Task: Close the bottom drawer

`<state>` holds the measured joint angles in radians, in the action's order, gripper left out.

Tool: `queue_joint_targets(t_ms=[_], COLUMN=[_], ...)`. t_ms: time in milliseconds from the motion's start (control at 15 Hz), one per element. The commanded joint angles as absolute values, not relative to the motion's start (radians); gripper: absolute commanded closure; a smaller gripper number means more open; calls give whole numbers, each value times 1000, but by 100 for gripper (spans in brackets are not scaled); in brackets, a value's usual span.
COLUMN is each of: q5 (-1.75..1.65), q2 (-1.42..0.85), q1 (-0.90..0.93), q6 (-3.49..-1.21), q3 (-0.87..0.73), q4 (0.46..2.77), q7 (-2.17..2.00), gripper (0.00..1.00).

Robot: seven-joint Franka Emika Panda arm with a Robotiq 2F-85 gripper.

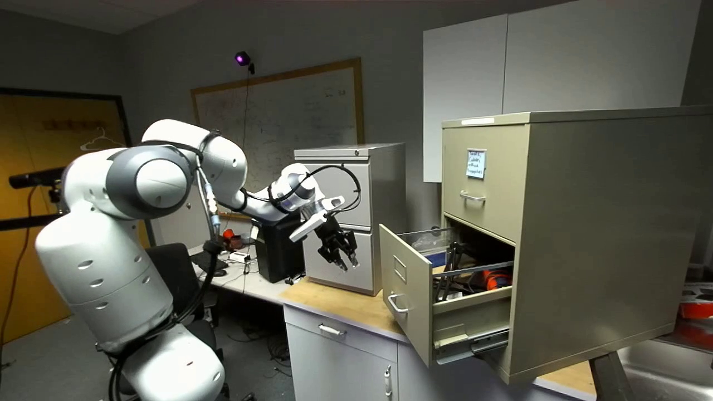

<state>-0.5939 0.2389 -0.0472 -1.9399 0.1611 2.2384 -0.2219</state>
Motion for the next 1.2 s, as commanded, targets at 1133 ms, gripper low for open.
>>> queue_joint_targets(t_ms=[1133], q5=[-1421], q2=[-349], q1=[14], q6=[-1977], q3=[-24], q4=[1764], q7=[-832], gripper=[100])
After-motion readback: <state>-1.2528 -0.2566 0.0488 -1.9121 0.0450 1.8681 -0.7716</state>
